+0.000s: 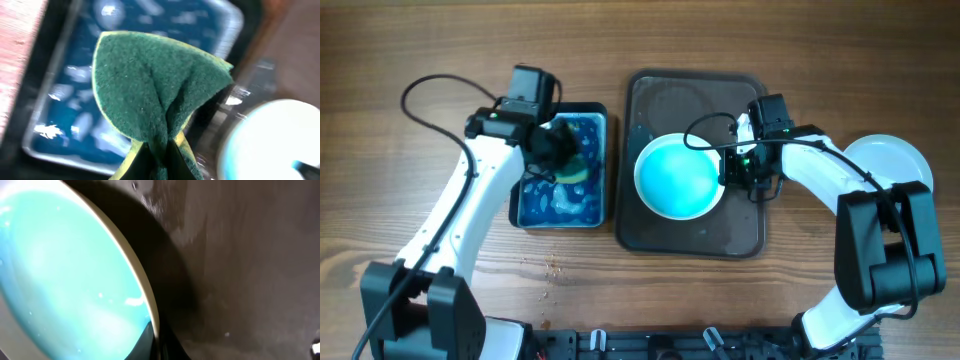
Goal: Clean dirty plates on tray and stack at the side
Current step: 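Return the sponge to the basin and release it with the left gripper, then lift the plate with the right gripper and tip it over the basin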
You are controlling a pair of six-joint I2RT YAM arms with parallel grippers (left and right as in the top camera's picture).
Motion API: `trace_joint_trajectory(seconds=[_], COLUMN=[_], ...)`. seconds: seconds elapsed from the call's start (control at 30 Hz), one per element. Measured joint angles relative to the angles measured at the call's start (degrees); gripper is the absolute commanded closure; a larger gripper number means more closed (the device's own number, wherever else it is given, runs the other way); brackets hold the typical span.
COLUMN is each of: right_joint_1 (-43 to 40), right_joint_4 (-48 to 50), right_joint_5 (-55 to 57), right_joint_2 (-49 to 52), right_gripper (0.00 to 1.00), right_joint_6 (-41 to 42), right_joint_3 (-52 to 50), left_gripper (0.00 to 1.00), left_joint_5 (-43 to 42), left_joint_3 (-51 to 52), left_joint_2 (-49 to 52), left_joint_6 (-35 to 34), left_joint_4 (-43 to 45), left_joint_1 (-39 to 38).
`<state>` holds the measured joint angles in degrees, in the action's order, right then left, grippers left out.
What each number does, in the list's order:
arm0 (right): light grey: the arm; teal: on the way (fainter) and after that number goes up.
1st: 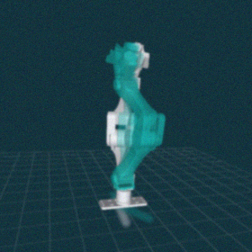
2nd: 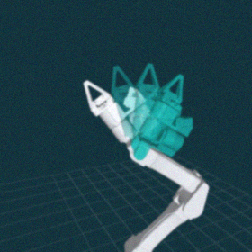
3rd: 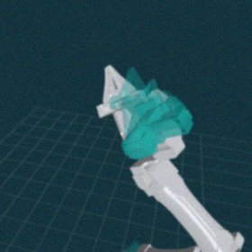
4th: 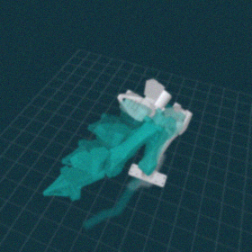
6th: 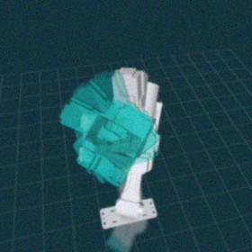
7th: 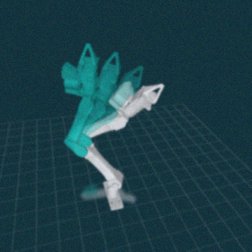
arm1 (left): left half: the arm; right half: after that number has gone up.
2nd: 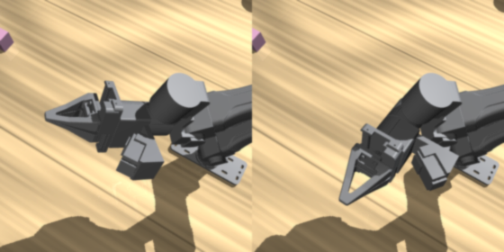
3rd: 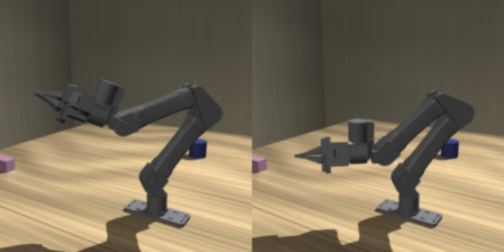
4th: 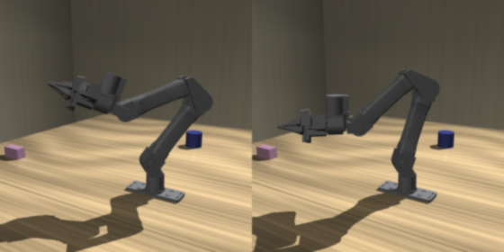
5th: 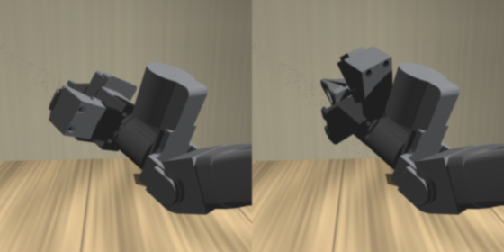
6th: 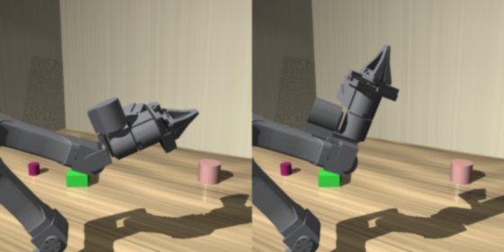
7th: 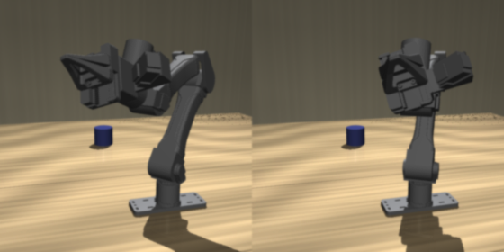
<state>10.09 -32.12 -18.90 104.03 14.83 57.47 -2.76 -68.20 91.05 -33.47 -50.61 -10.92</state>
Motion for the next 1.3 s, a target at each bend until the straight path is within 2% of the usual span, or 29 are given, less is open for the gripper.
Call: trace_joint_trajectory(seconds=[0.03,0.1,0.13,0.2,0.37,0.47,0.67,0.77,0.9,1.07,1.3], right_joint_1=[0.00,0.00,0.00,0.00,0.00,-0.02,0.26,1.70,7.69,17.97,31.12], right_joint_4=[0.37,0.72,0.48,-0.22,-4.87,-9.11,-21.35,-24.35,-24.46,-17.46,-5.01], right_joint_5=[0.11,0.33,0.31,0.33,1.60,2.60,4.37,5.53,8.68,14.45,27.15], right_joint_2=[0.00,0.00,0.00,-0.04,-2.21,-5.99,-9.03,-9.07,-9.09,-8.24,-2.91], right_gripper=[0.96,0.96,0.96,0.96,0.96,0.96,0.96,0.96,0.96,0.96,0.96], right_joint_6=[-0.11,-0.13,-0.15,-0.39,-2.01,-2.73,-3.19,-3.19,-2.47,-0.85,0.55], right_joint_3=[0.00,0.00,0.00,0.02,0.02,0.76,12.20,17.51,24.13,28.63,28.98], left_gripper=[0.96,0.83,0.59,0.50,0.31,0.01,0.00,0.00,0.00,0.00,0.00], left_joint_5=[0.68,1.95,2.36,3.21,2.16,0.39,-4.33,-5.88,-6.67,-7.04,-7.21], left_joint_3=[1.36,5.16,6.71,11.06,10.67,8.94,4.04,3.45,3.41,3.41,3.41], left_joint_2=[0.33,1.73,2.51,5.05,4.68,2.91,-5.66,-10.05,-14.51,-17.09,-17.18], left_joint_6=[0.37,1.14,1.62,2.47,2.91,3.13,2.97,2.97,2.97,2.97,2.97], left_joint_4=[1.38,4.96,6.08,7.52,7.76,5.90,4.52,4.26,3.63,3.26,3.21], left_joint_1=[0.37,0.83,0.94,1.40,3.17,4.52,7.76,9.27,10.78,11.76,11.85])
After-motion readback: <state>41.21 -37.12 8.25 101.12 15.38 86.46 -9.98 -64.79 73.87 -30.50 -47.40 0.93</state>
